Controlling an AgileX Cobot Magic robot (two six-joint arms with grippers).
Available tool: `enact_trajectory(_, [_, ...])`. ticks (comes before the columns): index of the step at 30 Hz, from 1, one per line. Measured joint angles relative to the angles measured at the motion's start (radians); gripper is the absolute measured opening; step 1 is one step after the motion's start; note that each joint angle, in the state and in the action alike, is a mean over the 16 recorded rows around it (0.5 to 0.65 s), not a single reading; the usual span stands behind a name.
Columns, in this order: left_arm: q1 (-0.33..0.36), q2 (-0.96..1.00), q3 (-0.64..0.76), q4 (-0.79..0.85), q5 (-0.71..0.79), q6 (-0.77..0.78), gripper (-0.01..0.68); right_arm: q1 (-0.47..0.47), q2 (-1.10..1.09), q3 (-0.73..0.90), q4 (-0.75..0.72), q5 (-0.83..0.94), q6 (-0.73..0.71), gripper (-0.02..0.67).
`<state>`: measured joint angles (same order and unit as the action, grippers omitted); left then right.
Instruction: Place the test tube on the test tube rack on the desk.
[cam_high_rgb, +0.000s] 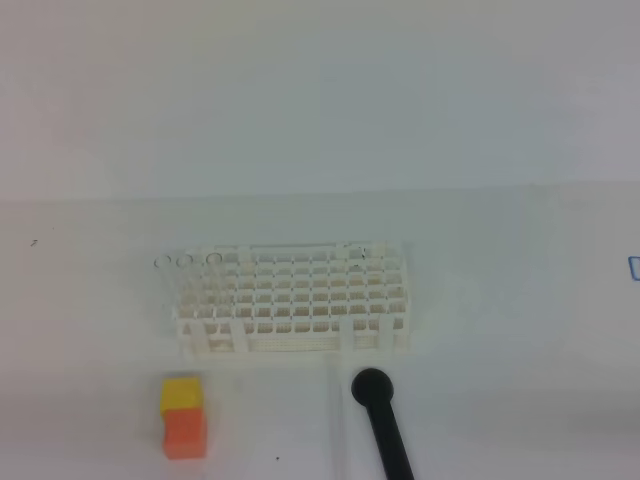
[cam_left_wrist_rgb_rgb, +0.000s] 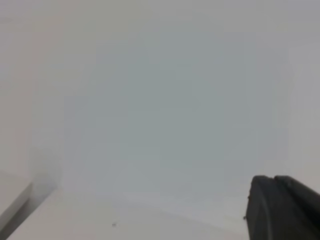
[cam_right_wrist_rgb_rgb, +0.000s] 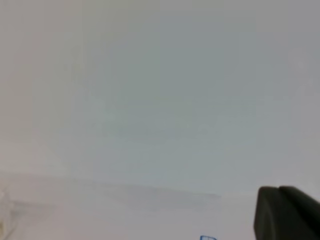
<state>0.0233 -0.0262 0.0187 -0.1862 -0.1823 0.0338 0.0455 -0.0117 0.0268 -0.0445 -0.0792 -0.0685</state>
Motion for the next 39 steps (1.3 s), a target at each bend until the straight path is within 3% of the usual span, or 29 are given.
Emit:
enact_trajectory(6, [0.0,0.015,-0.094,-0.019,0.028,-0.008,-0.001,0.0,0.0,-0.05,-0.004,0.002,0.01,-0.001])
enact_trajectory(12, [0.0,0.07,-0.291,-0.008,0.202,0.018,-0.001,0.0,0.014,-0.16,-0.018,0.072,0.019,-0.001])
enact_trajectory(23, [0.0,0.232,-0.584,-0.018,0.555,0.041,-0.001,0.0,0.156,-0.454,-0.012,0.441,0.017,-0.001])
enact_trajectory(31, [0.0,0.421,-0.629,-0.211,0.858,0.134,0.0,0.002,0.289,-0.627,0.031,0.77,-0.018,-0.001])
enact_trajectory(39, [-0.04,0.68,-0.652,-0.45,1.057,0.322,0.002,0.004,0.346,-0.693,0.074,0.936,-0.075,-0.001])
